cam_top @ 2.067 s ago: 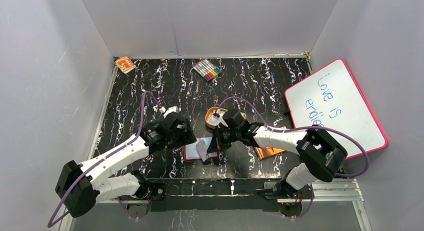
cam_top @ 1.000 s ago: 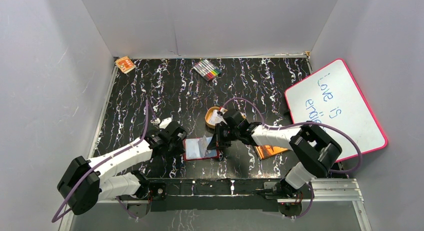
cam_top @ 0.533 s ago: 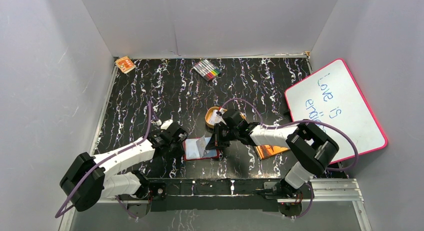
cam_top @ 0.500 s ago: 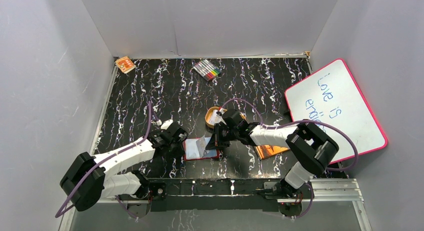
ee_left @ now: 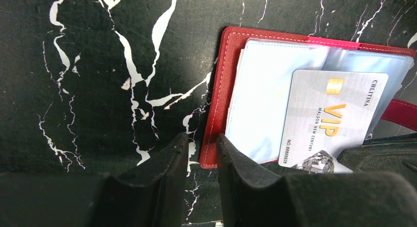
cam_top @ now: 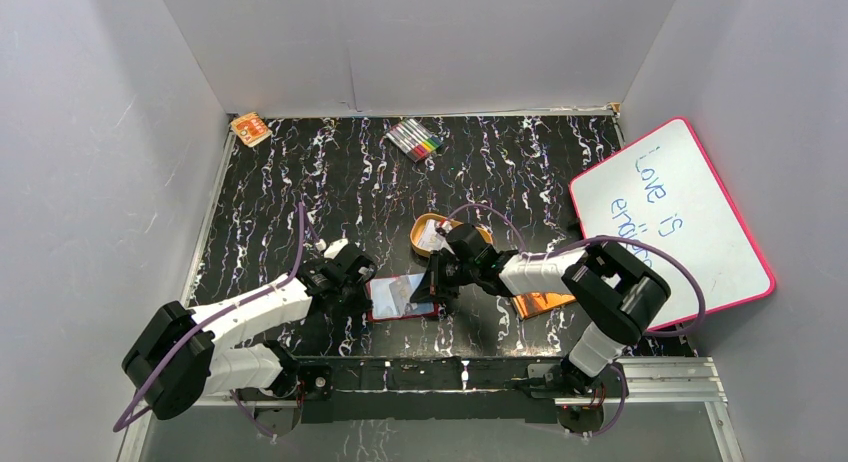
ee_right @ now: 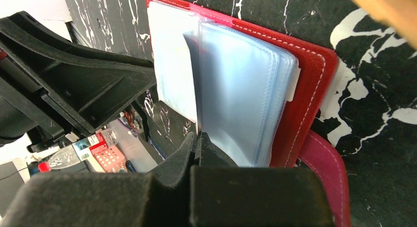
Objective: Put the credit cards into the card holder
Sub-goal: Insert the credit card into the card holder.
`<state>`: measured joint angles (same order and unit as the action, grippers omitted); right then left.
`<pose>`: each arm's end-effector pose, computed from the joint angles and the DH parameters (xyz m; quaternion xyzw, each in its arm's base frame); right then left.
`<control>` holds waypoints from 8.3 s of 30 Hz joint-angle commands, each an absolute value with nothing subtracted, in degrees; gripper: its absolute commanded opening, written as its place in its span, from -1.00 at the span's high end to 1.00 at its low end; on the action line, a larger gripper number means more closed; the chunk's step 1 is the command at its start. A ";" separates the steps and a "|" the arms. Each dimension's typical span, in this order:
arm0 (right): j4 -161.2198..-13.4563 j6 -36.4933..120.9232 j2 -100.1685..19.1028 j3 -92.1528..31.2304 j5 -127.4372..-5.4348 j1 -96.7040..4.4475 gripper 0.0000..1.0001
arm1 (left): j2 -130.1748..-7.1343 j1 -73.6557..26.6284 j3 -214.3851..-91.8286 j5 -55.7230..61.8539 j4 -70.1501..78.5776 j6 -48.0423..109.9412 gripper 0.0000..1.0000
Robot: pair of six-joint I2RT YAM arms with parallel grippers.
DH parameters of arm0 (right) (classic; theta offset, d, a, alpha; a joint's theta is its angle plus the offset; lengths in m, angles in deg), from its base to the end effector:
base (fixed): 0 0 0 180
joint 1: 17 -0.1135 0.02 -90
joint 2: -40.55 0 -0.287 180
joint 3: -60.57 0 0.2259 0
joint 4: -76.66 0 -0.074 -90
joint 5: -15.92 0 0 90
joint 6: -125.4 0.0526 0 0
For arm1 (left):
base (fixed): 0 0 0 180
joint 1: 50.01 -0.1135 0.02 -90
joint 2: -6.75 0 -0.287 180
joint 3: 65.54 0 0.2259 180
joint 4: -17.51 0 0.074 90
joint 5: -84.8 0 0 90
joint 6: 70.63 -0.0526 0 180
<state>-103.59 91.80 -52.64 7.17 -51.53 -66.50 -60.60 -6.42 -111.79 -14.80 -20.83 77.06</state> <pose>0.1821 0.2443 0.1774 -0.0298 0.8906 0.4402 0.1107 0.1395 -0.1207 0.1887 -0.1399 0.9513 -0.1519 0.2290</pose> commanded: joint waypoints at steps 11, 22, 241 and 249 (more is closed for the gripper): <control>-104.72 92.00 -45.91 9.70 -54.12 -66.08 1.00 | -61.04 -6.65 -109.63 -15.24 -21.73 77.31 0.52; -104.59 92.09 -47.11 10.29 -53.93 -66.00 1.00 | -60.35 -6.68 -109.50 -16.09 -22.69 77.75 0.56; -76.61 76.06 -65.04 -20.37 -68.09 -73.34 0.76 | -70.00 -11.08 -112.14 -10.01 -14.81 70.70 0.83; -75.79 75.73 -59.22 -21.08 -68.84 -73.34 0.46 | -66.32 -11.15 -112.90 -13.79 -19.21 70.78 0.81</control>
<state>-76.86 75.76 -64.38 -18.16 -68.56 -72.55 -67.29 -11.27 -114.41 -11.57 -13.42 71.01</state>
